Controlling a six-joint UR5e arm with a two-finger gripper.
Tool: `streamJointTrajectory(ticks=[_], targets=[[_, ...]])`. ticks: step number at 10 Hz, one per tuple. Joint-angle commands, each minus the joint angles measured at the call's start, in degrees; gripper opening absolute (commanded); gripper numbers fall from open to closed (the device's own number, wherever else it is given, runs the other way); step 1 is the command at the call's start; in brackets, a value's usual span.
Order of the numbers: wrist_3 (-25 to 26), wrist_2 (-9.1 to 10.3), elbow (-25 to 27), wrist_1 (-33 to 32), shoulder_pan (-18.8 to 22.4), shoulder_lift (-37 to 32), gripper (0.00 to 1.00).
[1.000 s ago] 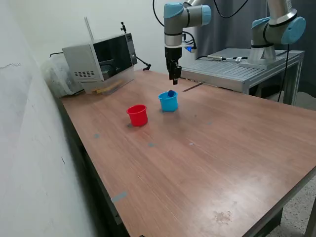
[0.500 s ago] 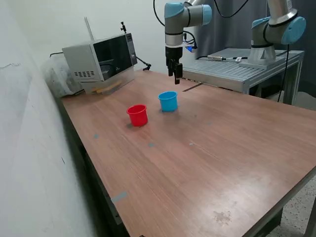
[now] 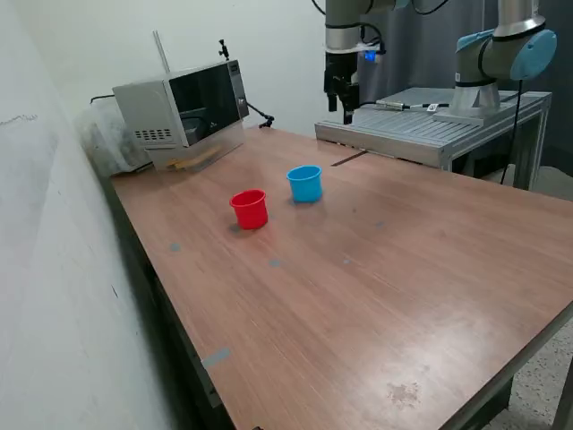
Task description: Place red objects in the red bin, and blue objects in the blue bin.
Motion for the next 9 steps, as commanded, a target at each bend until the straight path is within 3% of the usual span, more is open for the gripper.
streamJointTrajectory(ticks=[1,2,4,9], targets=[[0.56,1.54,3.77,26.60,3.38,-15.56,1.00],[0.56,1.99,4.56,36.34,4.61,-19.77,1.00],[0.47,2.00,4.48,53.68,6.38,-20.78,1.00],[0.12,1.82,3.69,54.28,3.48,-20.43,1.00]])
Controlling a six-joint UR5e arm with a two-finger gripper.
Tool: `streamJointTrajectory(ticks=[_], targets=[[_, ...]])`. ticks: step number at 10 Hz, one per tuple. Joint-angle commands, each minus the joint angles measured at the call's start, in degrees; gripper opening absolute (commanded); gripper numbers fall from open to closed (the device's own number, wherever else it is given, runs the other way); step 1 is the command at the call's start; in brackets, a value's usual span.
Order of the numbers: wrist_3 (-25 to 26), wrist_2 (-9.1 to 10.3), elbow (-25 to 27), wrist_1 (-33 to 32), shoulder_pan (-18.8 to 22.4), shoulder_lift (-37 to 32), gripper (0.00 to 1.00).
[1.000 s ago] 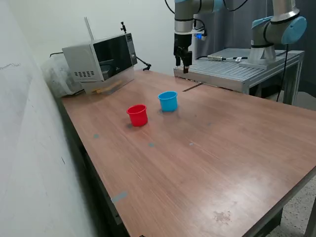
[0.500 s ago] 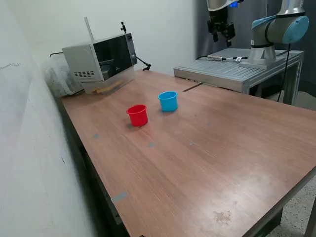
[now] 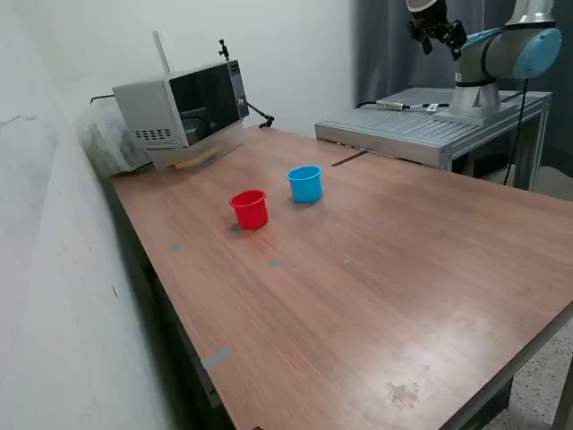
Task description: Place red objects in the red bin, and blue objects in the blue bin.
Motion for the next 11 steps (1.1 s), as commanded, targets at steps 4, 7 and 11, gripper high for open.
streamJointTrajectory(ticks=[4,7,11], targets=[[-0.09,0.03,-0.20,2.25,-1.50,-0.32,1.00],[-0.09,-0.31,-1.42,2.08,-0.63,0.64,1.00],[0.00,0.03,-0.72,2.25,22.62,-2.07,1.00]])
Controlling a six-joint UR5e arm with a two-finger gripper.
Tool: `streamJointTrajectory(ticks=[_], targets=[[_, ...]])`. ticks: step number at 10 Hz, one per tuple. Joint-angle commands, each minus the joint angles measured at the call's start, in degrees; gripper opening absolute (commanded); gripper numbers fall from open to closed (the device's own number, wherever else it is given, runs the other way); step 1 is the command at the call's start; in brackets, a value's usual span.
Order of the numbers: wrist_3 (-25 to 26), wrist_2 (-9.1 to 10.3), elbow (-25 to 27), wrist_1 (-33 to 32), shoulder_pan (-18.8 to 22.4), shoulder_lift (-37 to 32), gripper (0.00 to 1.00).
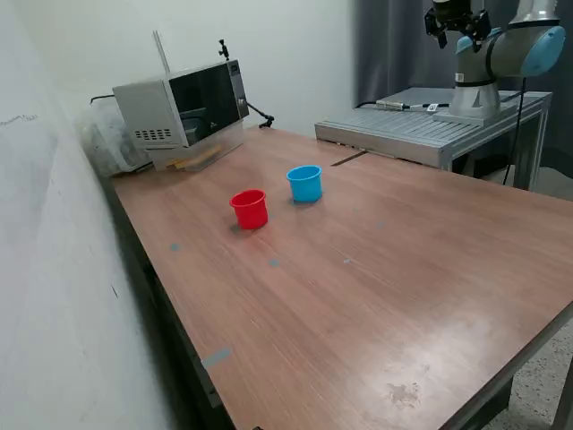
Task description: Place red objects in the red bin, and blue objects in the blue bin.
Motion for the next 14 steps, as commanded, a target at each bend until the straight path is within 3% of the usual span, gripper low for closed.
streamJointTrajectory(ticks=[1,5,14], targets=[[0.04,0.08,0.08,0.08,13.86,-1.17,1.00],[-0.05,-0.10,-1.58,-0.01,13.26,0.32,1.00],[-0.05,0.08,-0.10,0.34,13.52,-0.91,1.00]])
